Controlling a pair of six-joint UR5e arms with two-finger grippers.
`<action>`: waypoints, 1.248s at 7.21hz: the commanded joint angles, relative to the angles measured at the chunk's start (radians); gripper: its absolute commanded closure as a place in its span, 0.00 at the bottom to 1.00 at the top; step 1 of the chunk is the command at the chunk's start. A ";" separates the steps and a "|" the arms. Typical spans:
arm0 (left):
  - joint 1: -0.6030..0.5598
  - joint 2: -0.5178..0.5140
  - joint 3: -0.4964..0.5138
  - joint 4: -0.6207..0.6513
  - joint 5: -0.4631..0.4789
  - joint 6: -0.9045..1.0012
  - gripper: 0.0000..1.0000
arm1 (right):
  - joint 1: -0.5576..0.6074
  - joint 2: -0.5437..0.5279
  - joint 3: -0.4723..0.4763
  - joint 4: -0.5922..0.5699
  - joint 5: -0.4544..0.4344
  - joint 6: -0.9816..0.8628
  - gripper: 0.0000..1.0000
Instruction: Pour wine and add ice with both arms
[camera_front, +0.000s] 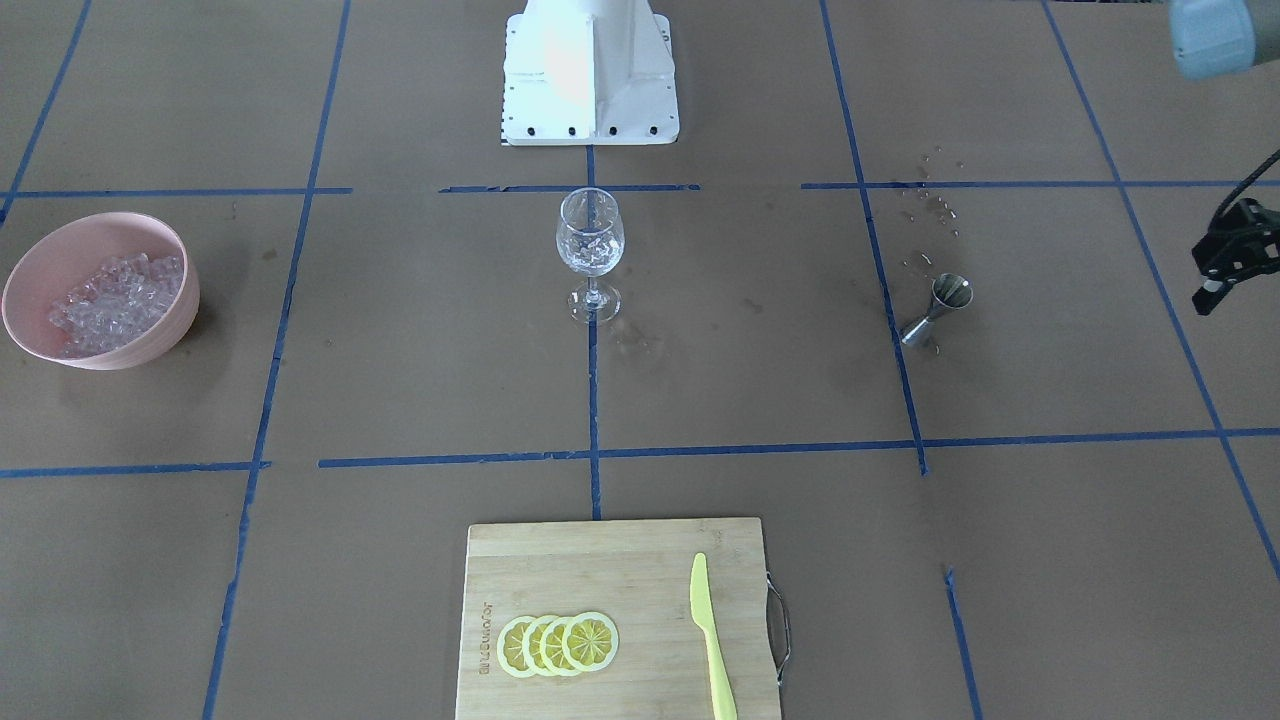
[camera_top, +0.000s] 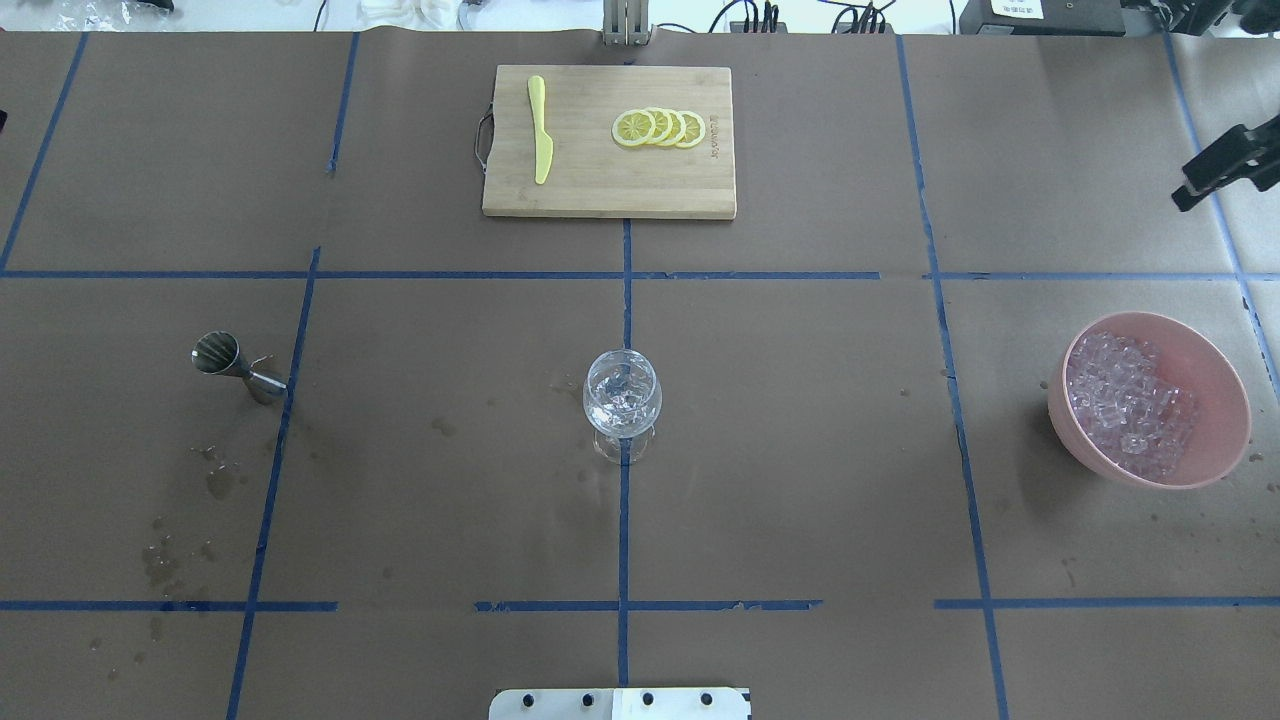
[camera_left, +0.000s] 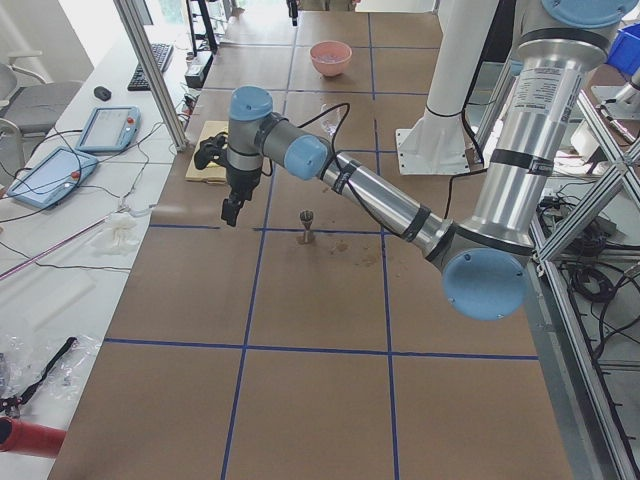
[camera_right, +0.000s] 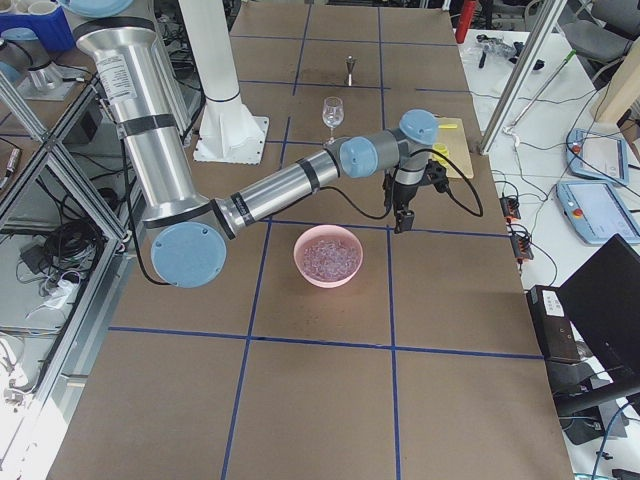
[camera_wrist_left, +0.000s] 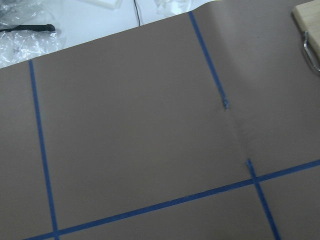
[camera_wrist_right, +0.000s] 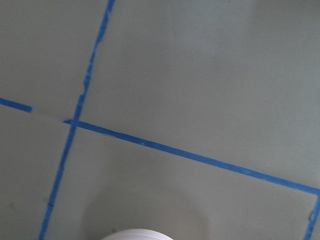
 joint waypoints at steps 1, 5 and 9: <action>-0.111 0.102 0.048 -0.007 -0.063 0.169 0.00 | 0.101 -0.100 -0.021 0.005 0.018 -0.077 0.00; -0.130 0.156 0.107 -0.007 -0.065 0.188 0.00 | 0.170 -0.124 -0.053 0.037 -0.020 -0.064 0.00; -0.163 0.154 0.232 -0.007 -0.108 0.188 0.00 | 0.230 -0.152 -0.083 0.037 0.056 -0.057 0.00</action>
